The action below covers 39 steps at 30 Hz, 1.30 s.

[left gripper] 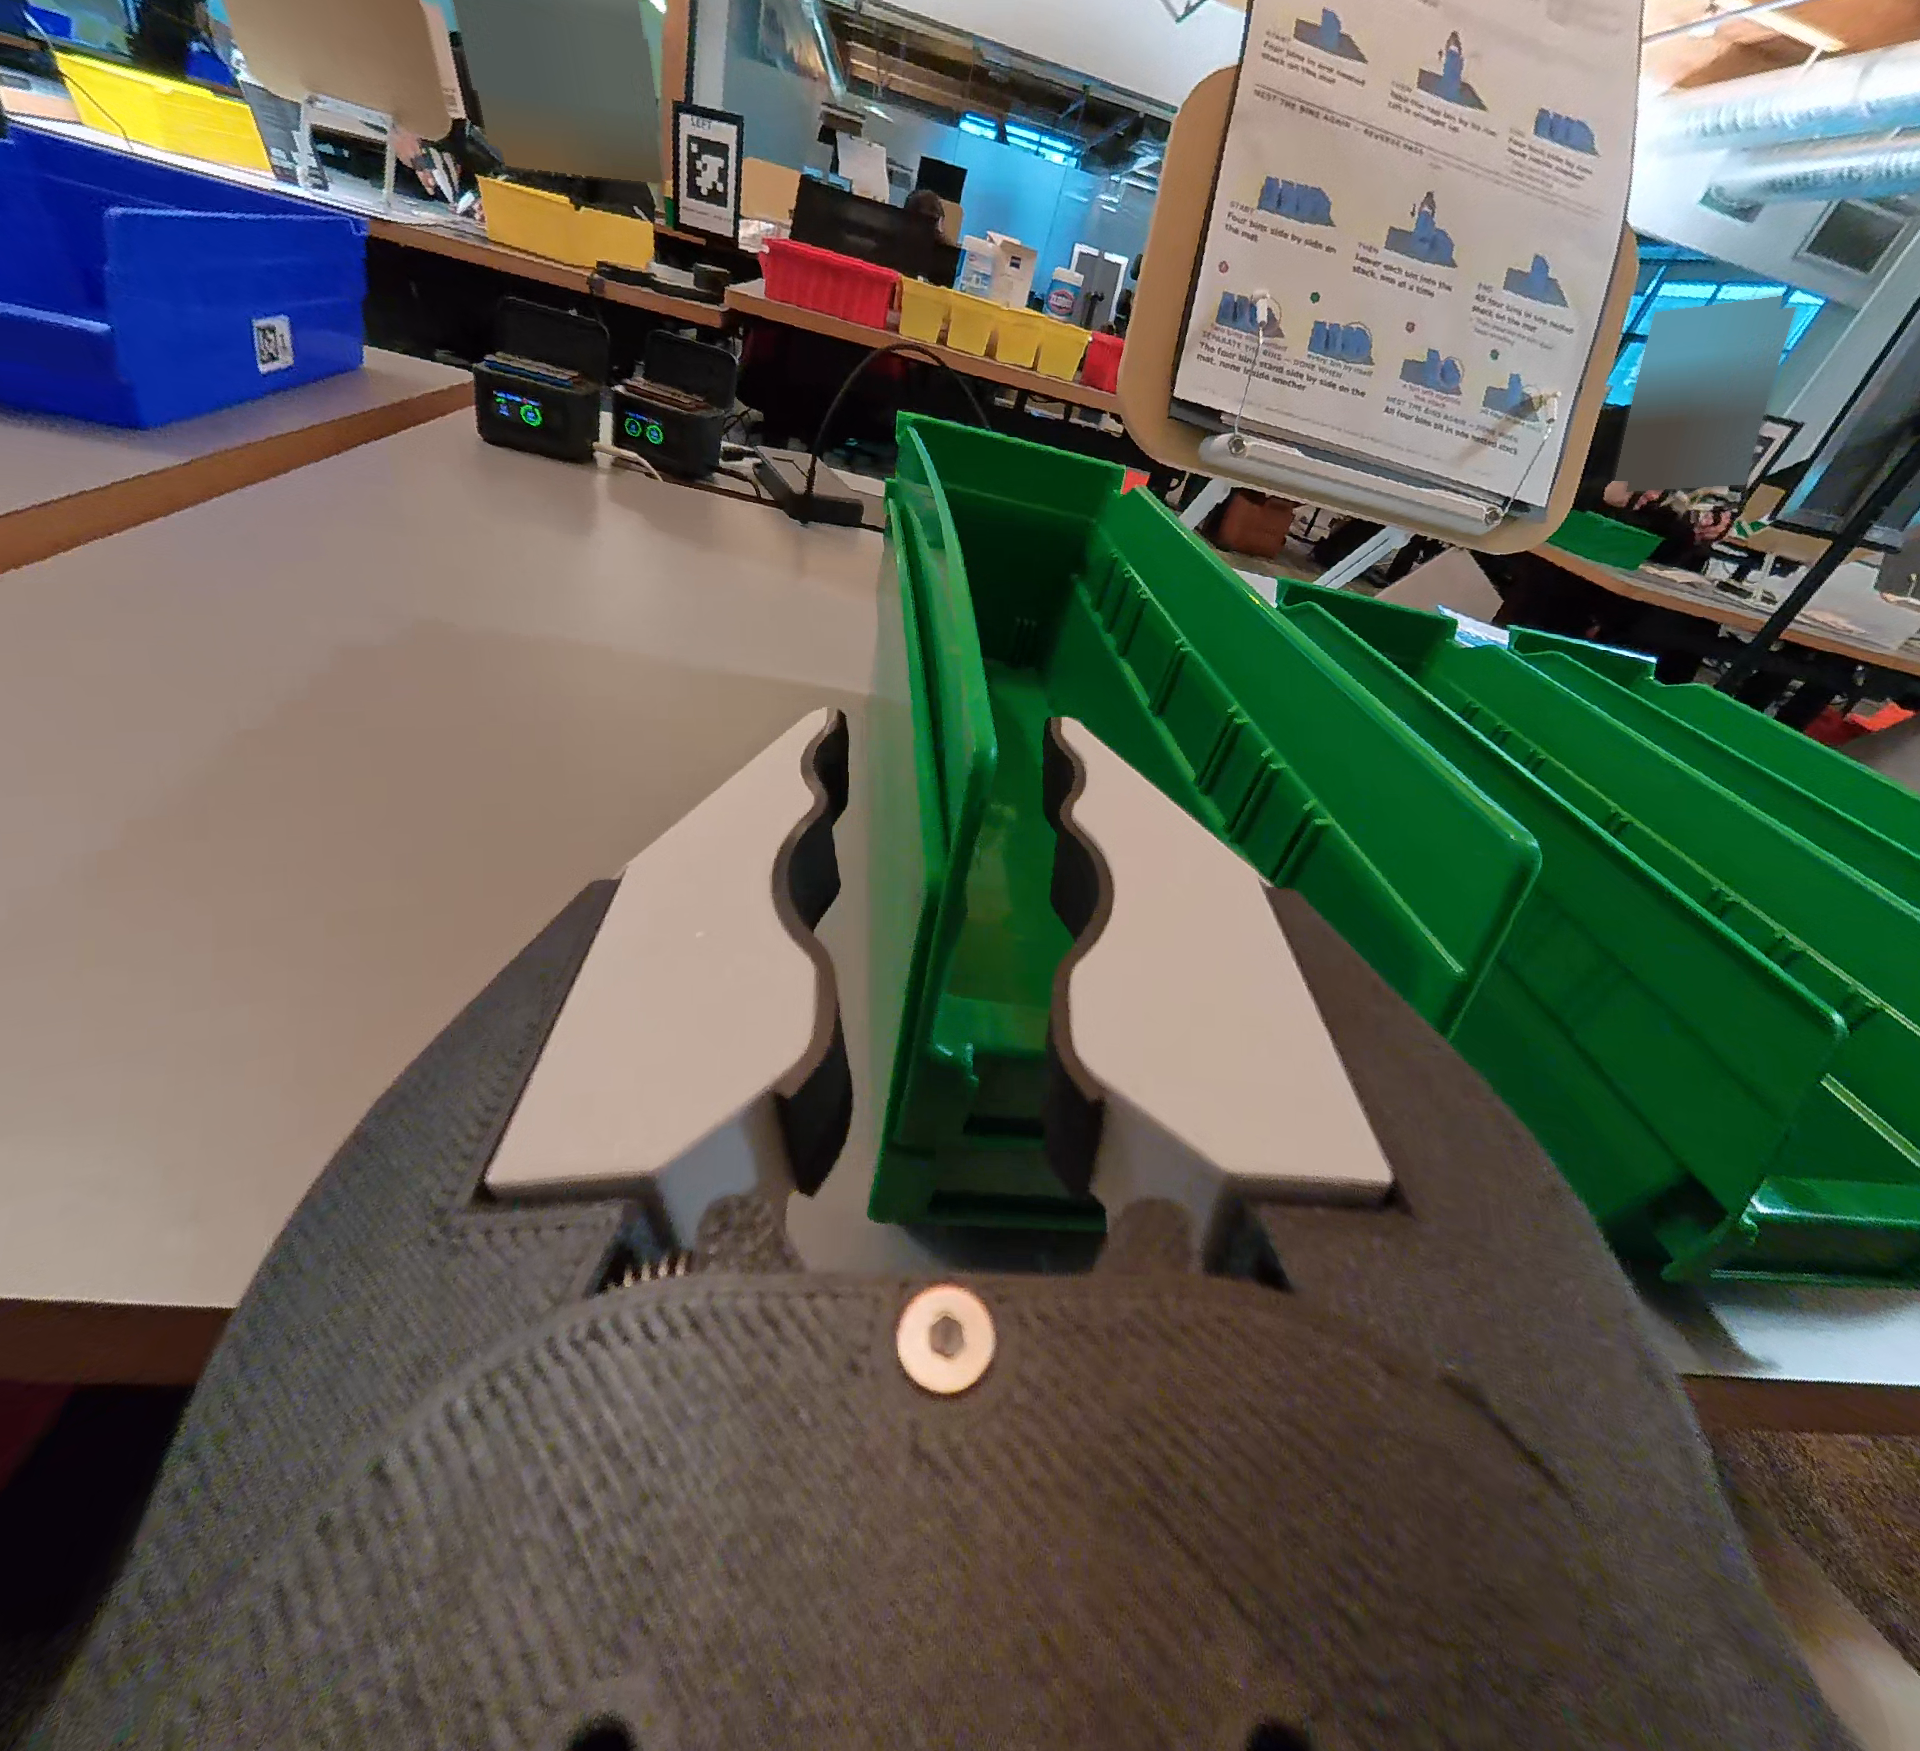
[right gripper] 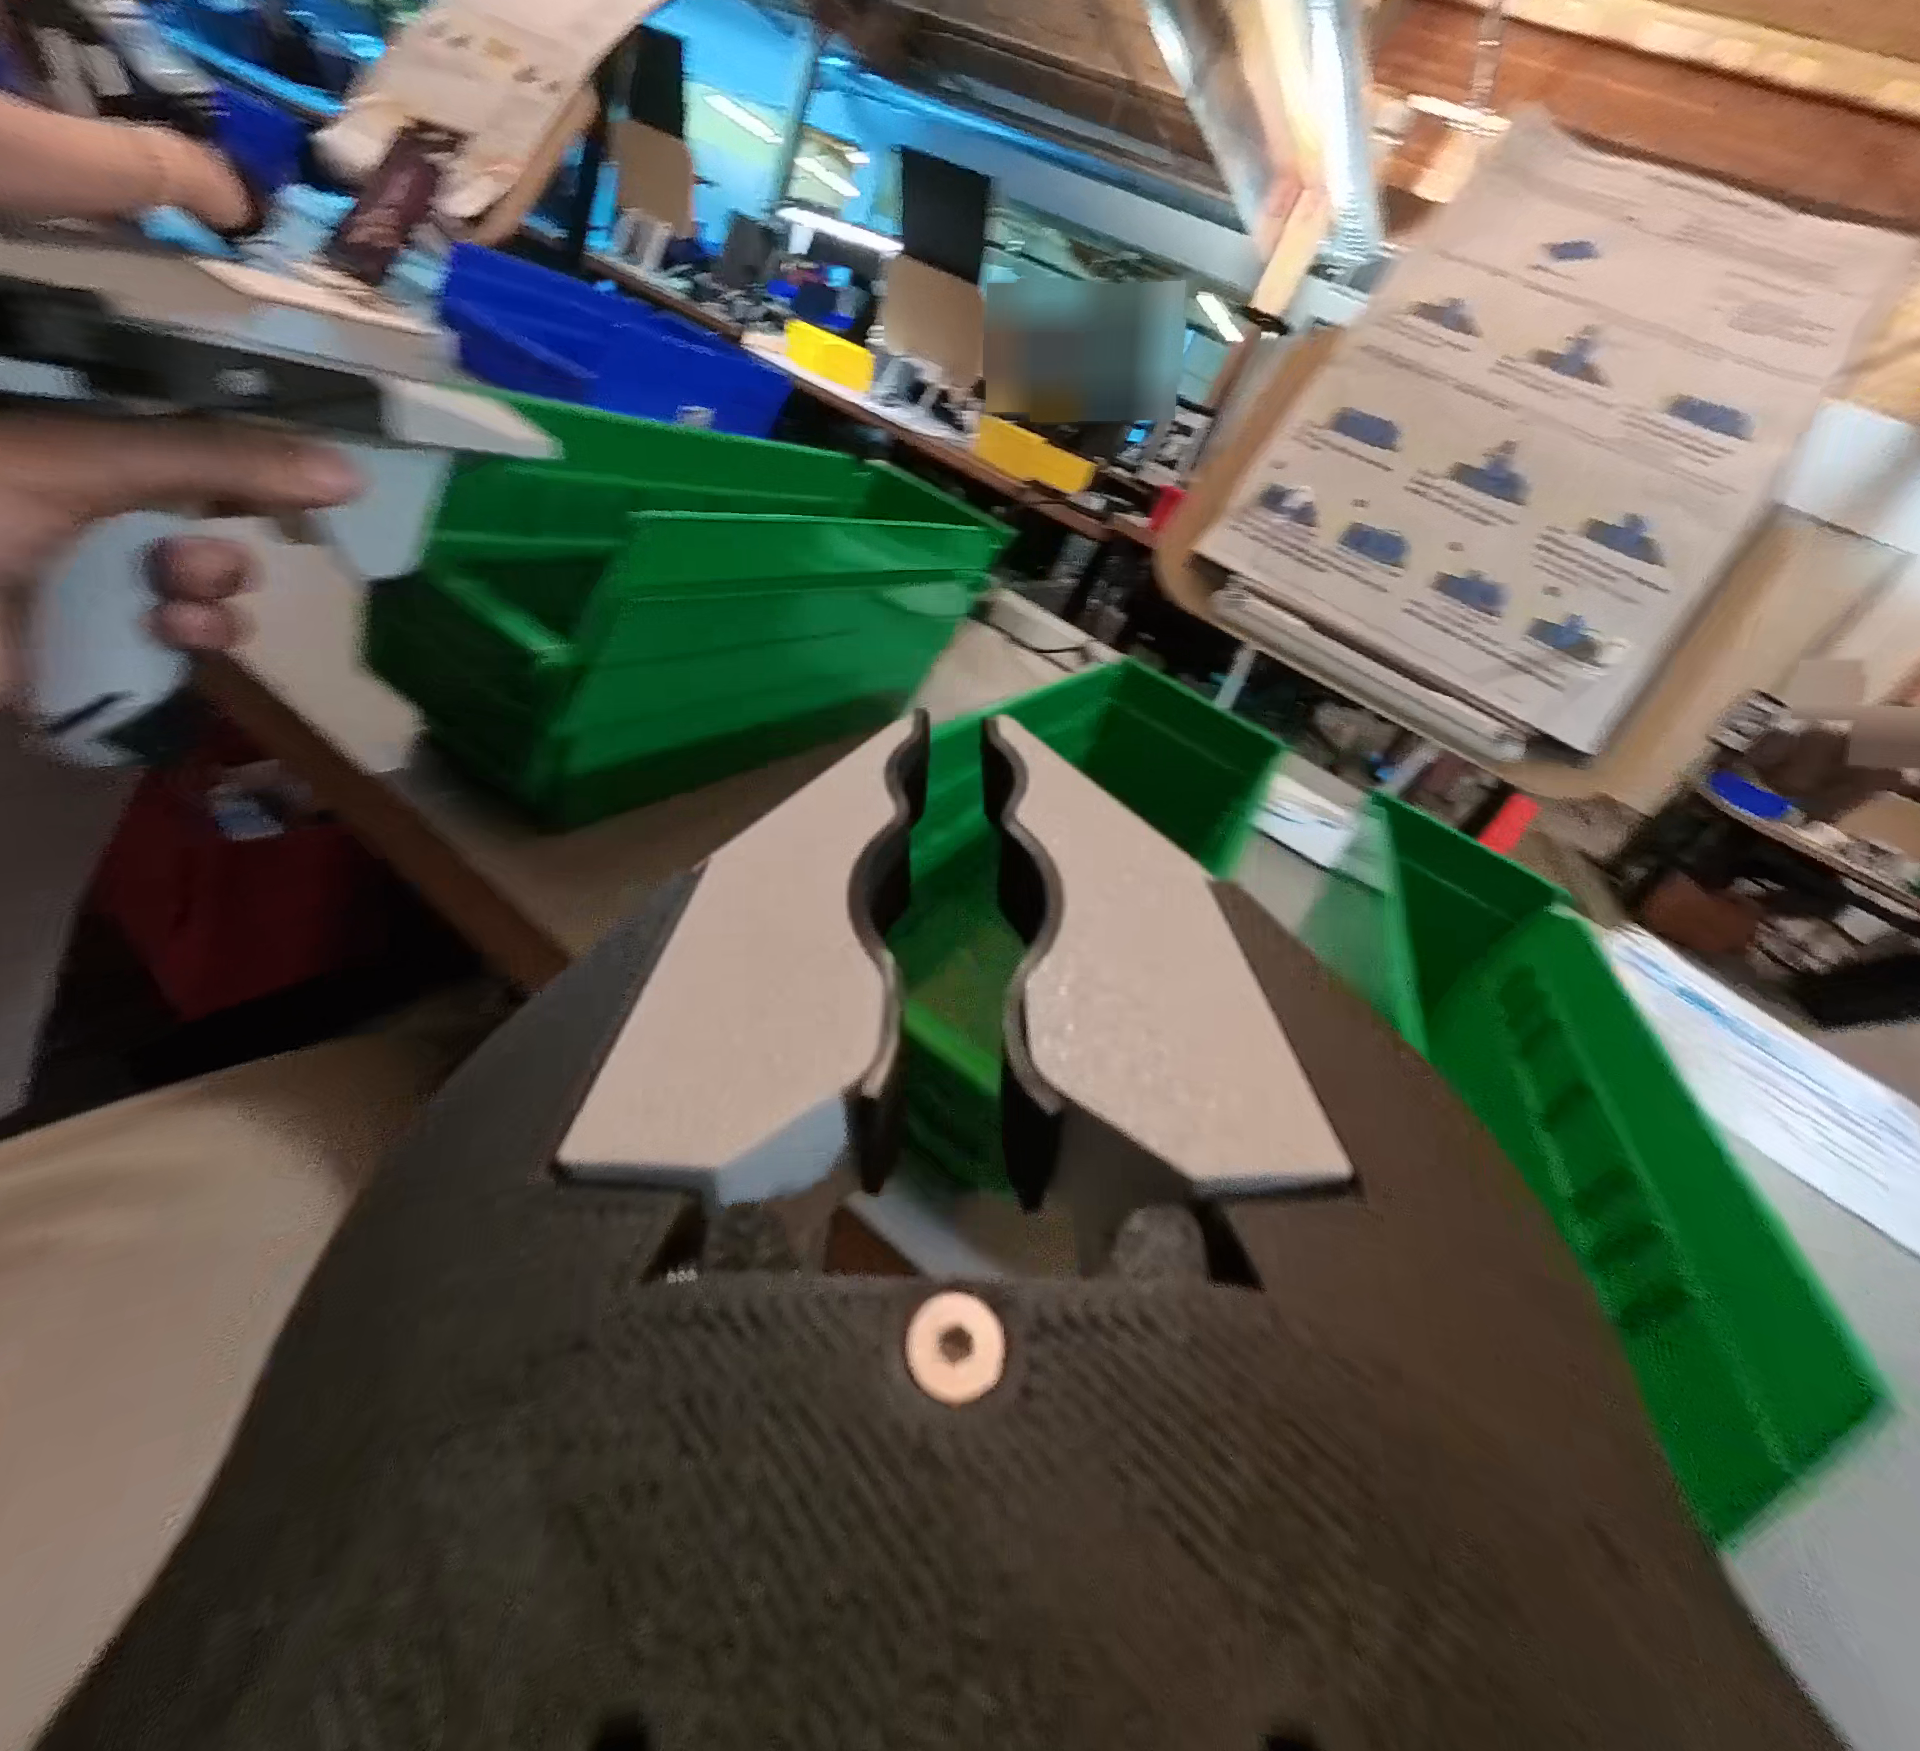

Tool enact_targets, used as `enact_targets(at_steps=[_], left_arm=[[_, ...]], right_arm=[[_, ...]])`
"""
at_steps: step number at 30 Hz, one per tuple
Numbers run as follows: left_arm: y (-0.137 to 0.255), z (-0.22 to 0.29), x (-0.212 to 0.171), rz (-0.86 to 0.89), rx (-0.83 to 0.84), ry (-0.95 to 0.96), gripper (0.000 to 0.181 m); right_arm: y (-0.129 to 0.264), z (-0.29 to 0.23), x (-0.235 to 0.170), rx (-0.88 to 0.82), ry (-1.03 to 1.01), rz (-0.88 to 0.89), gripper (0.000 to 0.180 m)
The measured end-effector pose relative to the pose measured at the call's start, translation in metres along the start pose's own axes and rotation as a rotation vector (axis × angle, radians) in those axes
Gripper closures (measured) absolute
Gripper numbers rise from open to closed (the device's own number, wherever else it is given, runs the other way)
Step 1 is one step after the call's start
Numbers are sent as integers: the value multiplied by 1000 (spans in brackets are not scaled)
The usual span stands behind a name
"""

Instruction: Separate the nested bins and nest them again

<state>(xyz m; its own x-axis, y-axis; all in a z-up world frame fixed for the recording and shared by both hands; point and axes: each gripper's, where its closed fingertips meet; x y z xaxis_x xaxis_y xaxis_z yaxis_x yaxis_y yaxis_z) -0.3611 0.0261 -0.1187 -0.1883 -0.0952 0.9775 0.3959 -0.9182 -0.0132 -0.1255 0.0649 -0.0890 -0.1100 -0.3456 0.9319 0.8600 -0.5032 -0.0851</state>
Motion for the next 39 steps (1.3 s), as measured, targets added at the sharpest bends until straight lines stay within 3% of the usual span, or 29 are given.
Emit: enact_targets(at_steps=[2,4,8,10,14,16,19,21,27,31,35,39], left_arm=[[4,-2,9,39,15,-21,148],[17,0,34,153,20,-34,164],[46,42,72,338,-131,-100,171],[48,68,63,300,-208,-117,169],[45,117,26,119,-373,-36,159],[48,140,11,42,-453,-12,154],[56,163,-1,-22,-542,-6,155],[60,173,-7,-54,-579,-2,155],[68,187,-19,-92,-627,-22,154],[73,197,-21,-91,-647,-40,150],[75,206,-22,-87,-616,-31,119],[88,229,-31,-154,-686,1,104]], right_arm=[[4,45,-1,-107,-35,1,171],[14,99,-8,-242,-77,-5,171],[48,193,-47,-465,-140,-65,165],[54,212,-75,-479,-194,-134,154],[40,198,-131,-347,-519,-313,133],[39,196,-154,-354,-565,-411,142],[37,200,-163,-378,-544,-442,177],[37,199,-162,-381,-533,-453,179],[51,223,-131,-510,-720,-252,177],[66,229,-71,-589,-569,-53,175],[58,190,-19,-523,-370,20,179],[35,123,10,-372,-304,32,180]])
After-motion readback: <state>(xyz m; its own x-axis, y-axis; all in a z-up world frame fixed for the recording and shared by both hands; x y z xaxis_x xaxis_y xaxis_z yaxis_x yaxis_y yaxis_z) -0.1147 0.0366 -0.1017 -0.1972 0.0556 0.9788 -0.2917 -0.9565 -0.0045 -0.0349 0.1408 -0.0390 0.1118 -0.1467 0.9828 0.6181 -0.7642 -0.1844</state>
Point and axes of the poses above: each gripper's, where its closed fingertips meet, y back along the fingers, x out of its top, z = x × y across the jaws, and after that the axes turned 2 degrees about -y, right-handed
